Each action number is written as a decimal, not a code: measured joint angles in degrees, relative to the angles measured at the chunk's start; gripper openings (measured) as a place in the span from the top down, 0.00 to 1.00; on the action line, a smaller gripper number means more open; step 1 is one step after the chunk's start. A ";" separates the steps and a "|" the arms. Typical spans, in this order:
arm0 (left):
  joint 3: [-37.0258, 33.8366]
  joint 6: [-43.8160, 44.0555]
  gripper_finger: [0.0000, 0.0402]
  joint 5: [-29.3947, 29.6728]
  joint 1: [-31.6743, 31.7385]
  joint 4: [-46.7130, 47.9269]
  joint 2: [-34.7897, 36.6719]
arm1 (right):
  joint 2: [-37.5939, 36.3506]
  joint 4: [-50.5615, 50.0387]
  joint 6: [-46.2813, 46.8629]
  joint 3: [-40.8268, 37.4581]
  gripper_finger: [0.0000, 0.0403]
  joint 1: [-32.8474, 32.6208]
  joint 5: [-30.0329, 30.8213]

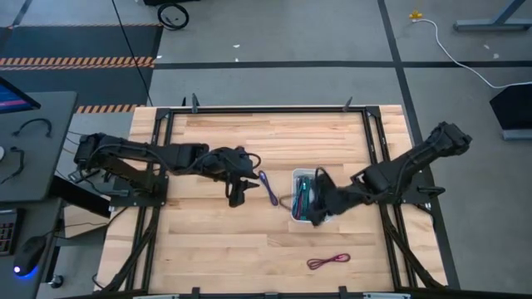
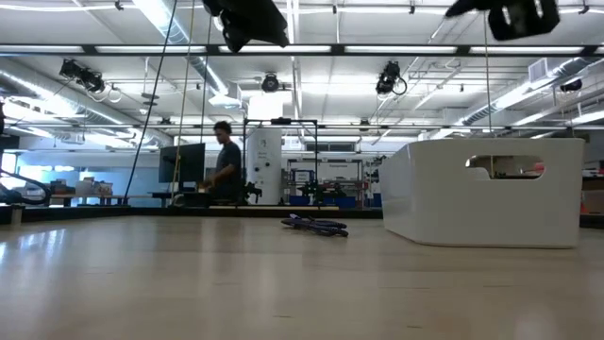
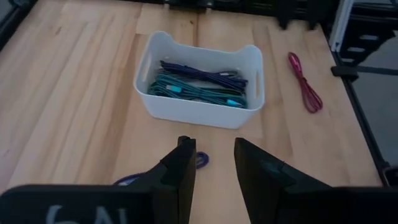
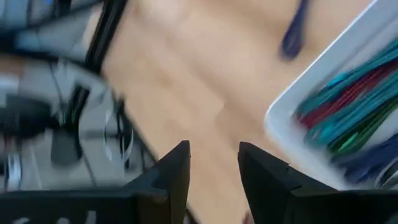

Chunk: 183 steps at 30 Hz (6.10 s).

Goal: Pick and place USB-C Cables
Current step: Put the pink charger cable into the white bin, then put the violet charger cable into the white bin

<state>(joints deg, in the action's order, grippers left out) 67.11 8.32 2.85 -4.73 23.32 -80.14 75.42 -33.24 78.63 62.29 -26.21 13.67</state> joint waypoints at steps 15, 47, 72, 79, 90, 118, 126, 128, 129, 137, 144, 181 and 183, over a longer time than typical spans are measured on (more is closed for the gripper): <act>0.00 0.92 0.71 0.10 -1.65 2.13 0.00 | 13.24 0.14 -4.27 3.75 0.70 -14.10 -29.88; 0.00 9.11 0.71 6.36 -1.49 2.71 -0.07 | 34.80 -0.18 -32.23 2.91 0.59 -22.08 -8.82; 0.00 0.65 0.71 6.39 -1.49 6.06 -0.07 | 18.76 -5.12 5.21 14.53 0.96 -13.74 2.59; 0.00 -2.01 0.71 6.38 -1.51 4.25 -0.07 | 14.94 -23.96 24.93 14.53 0.96 -2.06 12.76; -0.01 -1.93 0.71 6.38 -1.51 7.56 -0.07 | 20.65 -29.68 26.76 7.63 0.95 9.51 0.88; 0.00 -3.66 0.71 4.96 0.79 -1.29 -0.78 | 4.50 -31.90 9.18 2.53 0.56 8.02 7.04; 0.00 -8.57 0.71 -11.89 9.60 -4.87 -9.82 | -13.62 -31.62 -2.81 2.57 0.58 0.05 12.58; 0.00 -17.42 0.70 -13.09 9.92 -4.70 -12.74 | -16.75 -32.26 -1.71 2.57 0.58 -0.41 12.10; 0.00 -22.39 0.70 -13.60 9.93 -5.21 -14.22 | -17.92 -32.56 -0.98 2.57 0.58 -0.61 12.44; 0.02 -33.27 0.53 -14.26 9.44 -10.63 -25.20 | -21.07 -33.78 -2.12 2.57 0.58 -0.82 19.73; 0.00 -40.21 0.38 -13.59 9.37 -11.96 -32.58 | -19.88 -33.72 -2.14 2.57 0.58 -0.77 19.48; 0.37 30.39 0.94 -21.79 18.90 -18.67 -13.63 | -25.81 -47.92 5.37 1.76 0.59 -4.17 26.75; 0.39 38.80 0.95 -17.91 17.85 -27.04 -14.08 | -25.75 -49.63 5.56 1.76 0.59 -3.07 27.85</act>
<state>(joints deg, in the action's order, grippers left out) 67.50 47.11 -15.06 13.12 -3.71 -94.22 49.66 -82.87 84.19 64.05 -29.28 41.52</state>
